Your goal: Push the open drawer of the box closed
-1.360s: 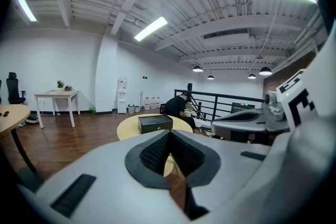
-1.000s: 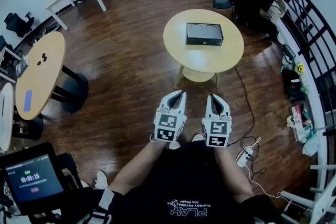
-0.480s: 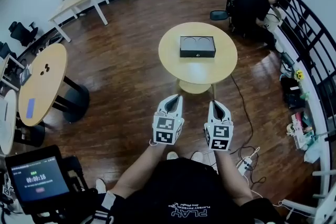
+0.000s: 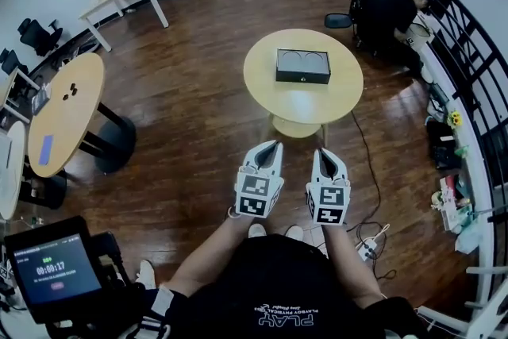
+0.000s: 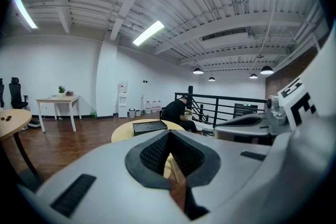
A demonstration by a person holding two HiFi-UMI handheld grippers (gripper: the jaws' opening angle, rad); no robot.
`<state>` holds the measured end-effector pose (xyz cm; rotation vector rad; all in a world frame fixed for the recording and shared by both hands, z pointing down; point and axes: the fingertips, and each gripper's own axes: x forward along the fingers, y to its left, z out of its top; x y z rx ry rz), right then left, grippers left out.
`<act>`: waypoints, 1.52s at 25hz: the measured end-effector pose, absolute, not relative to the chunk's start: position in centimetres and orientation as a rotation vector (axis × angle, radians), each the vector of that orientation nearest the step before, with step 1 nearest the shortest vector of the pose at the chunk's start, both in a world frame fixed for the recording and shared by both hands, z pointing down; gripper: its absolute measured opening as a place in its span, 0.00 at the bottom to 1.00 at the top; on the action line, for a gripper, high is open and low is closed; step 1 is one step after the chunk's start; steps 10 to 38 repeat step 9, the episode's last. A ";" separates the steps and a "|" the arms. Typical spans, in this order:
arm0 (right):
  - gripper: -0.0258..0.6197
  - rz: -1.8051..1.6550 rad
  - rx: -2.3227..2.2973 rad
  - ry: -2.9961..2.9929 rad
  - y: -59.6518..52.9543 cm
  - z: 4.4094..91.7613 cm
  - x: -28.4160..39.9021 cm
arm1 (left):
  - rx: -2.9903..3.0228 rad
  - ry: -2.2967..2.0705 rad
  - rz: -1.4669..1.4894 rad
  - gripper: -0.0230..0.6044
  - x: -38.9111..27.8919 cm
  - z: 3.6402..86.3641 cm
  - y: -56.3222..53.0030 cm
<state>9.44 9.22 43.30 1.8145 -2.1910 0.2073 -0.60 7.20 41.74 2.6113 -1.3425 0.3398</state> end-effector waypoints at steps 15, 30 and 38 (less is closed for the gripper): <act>0.05 0.194 1.801 -2.215 8.9 43.1 8.8 | 2.615 -1.332 0.355 0.03 -0.5 42.0 7.2; 0.05 0.194 1.801 -2.215 8.9 43.1 8.8 | 2.615 -1.332 0.355 0.03 -0.5 42.0 7.2; 0.05 0.194 1.801 -2.215 8.9 43.1 8.8 | 2.615 -1.332 0.355 0.03 -0.5 42.0 7.2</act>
